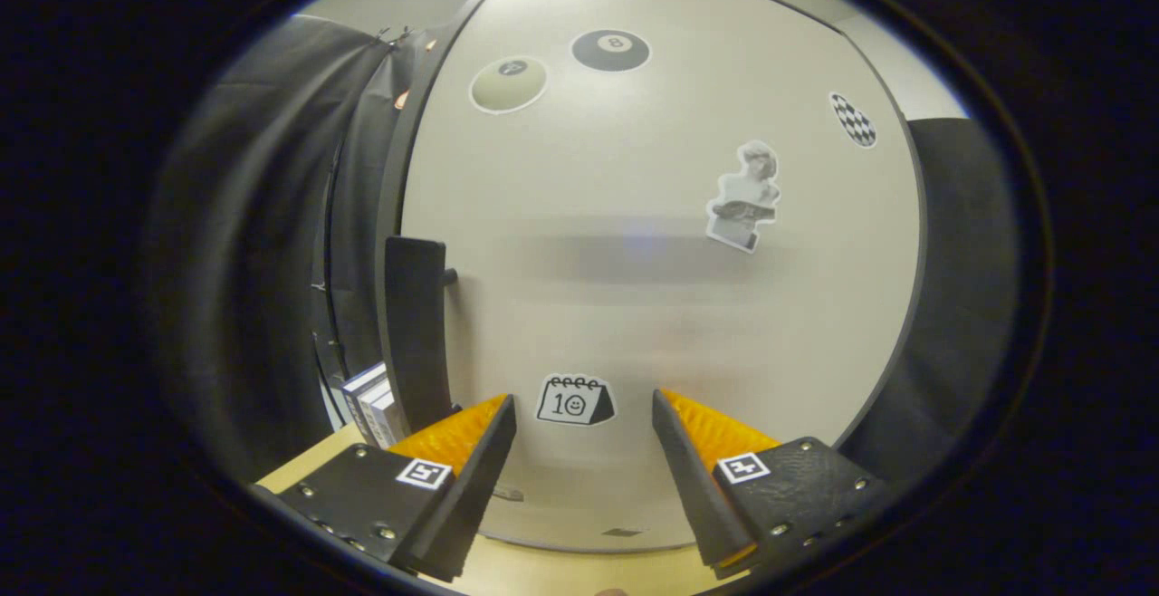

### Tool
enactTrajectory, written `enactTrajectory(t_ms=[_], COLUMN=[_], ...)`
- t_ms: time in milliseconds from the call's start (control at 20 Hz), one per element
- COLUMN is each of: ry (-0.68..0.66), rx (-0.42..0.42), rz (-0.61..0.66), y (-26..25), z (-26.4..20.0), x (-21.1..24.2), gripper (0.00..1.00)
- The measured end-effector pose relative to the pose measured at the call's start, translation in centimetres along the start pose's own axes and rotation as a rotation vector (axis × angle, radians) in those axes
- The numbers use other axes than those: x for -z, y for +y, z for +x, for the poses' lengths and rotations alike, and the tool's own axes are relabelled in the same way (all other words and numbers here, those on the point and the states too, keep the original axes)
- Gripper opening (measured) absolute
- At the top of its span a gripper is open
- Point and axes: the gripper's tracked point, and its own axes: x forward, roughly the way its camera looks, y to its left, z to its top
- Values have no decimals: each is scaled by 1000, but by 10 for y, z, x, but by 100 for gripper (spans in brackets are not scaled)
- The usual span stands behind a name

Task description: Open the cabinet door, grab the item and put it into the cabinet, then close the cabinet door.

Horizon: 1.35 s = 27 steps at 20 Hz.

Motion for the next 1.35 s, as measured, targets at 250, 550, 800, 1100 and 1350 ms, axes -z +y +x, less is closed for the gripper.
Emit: enactTrajectory(t_ms=[250, 550, 800, 1100, 1350], ry=[5, 7, -59, -129, -160], rx=[-8, -8, 24, 98, 177], rz=[10, 4, 123, 156, 121], y=[0, 0, -32, -119, -191], z=[1, 2, -20, -66, -100], x=[0, 0, -31, -55, -52], gripper=[91, 92, 91, 91, 91])
